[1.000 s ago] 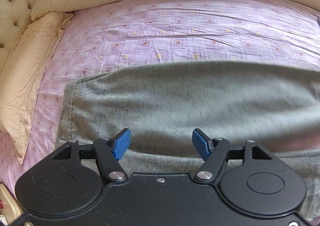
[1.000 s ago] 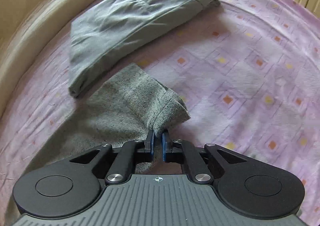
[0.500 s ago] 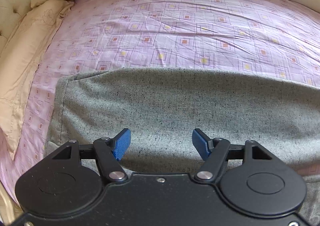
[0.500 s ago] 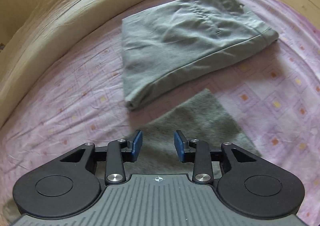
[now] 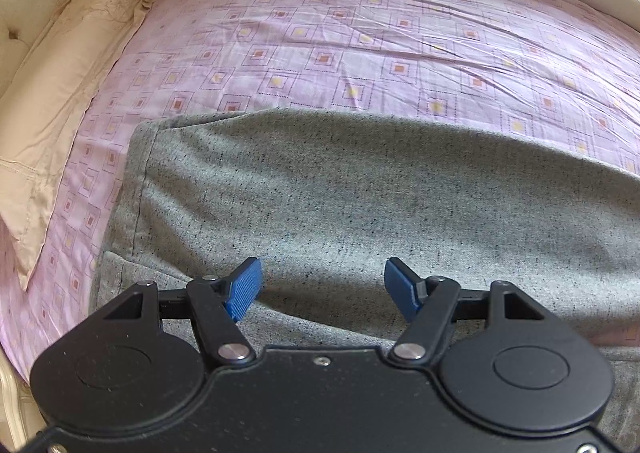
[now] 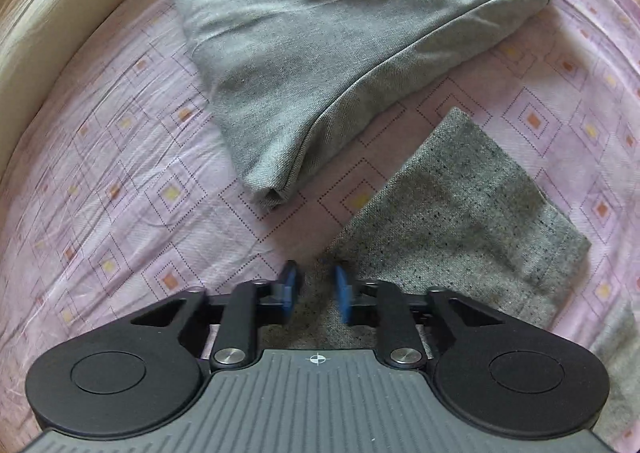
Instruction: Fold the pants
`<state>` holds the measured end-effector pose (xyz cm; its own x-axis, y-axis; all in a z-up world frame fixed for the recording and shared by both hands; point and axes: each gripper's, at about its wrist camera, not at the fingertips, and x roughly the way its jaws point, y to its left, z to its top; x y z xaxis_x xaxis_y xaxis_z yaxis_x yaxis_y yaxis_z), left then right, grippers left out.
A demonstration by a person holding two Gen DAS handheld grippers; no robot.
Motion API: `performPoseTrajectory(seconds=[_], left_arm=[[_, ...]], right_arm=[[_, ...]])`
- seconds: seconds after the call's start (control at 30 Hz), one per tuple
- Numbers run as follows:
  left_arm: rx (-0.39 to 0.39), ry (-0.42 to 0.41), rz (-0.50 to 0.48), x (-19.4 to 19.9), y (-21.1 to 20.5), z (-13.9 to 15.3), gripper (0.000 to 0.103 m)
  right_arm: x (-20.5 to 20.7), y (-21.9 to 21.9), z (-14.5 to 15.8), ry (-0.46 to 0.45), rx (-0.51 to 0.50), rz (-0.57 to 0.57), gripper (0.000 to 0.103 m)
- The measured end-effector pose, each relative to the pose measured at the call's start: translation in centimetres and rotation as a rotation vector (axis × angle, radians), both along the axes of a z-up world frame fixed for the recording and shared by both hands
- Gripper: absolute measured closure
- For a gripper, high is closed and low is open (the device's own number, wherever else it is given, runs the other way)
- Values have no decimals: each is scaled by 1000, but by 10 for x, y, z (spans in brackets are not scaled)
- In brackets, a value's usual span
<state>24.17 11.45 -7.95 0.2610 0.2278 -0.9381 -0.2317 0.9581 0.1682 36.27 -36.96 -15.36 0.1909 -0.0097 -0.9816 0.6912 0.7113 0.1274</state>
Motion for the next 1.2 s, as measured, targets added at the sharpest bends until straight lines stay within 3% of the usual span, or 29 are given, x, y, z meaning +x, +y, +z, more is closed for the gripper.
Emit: performPoseTrajectory(seconds=[0.13, 0.23, 0.43, 0.63, 0.77, 0.87, 0.9, 0.97, 1.03, 1.2], left_arm=[[-38, -7, 21, 13, 5, 3, 31], [-115, -13, 56, 30, 13, 4, 31], [-273, 16, 193, 77, 37, -7, 25], [-322, 113, 304, 114, 50, -36, 22], [-307, 210, 305, 129, 44, -61, 22], [-347, 279, 324, 136, 43, -79, 25], [-363, 287, 338, 137, 44, -83, 28], [-352, 292, 363, 138, 46, -83, 44], [-394, 262, 330, 140, 45, -76, 98], [-393, 132, 260, 130, 39, -30, 100]], right_arm=[[-36, -3, 18, -82, 28, 33, 100], [-71, -2, 33, -125, 35, 64, 100], [-124, 4, 38, -124, 36, 91, 100], [-139, 11, 33, -122, 32, 76, 100], [-138, 11, 33, -127, 31, 67, 100], [-137, 10, 35, -132, 30, 73, 100], [-136, 10, 36, -135, 30, 73, 100], [-135, 10, 39, -140, 32, 76, 100], [-132, 9, 40, -148, 35, 77, 100], [-122, 6, 50, -187, 43, 83, 100]])
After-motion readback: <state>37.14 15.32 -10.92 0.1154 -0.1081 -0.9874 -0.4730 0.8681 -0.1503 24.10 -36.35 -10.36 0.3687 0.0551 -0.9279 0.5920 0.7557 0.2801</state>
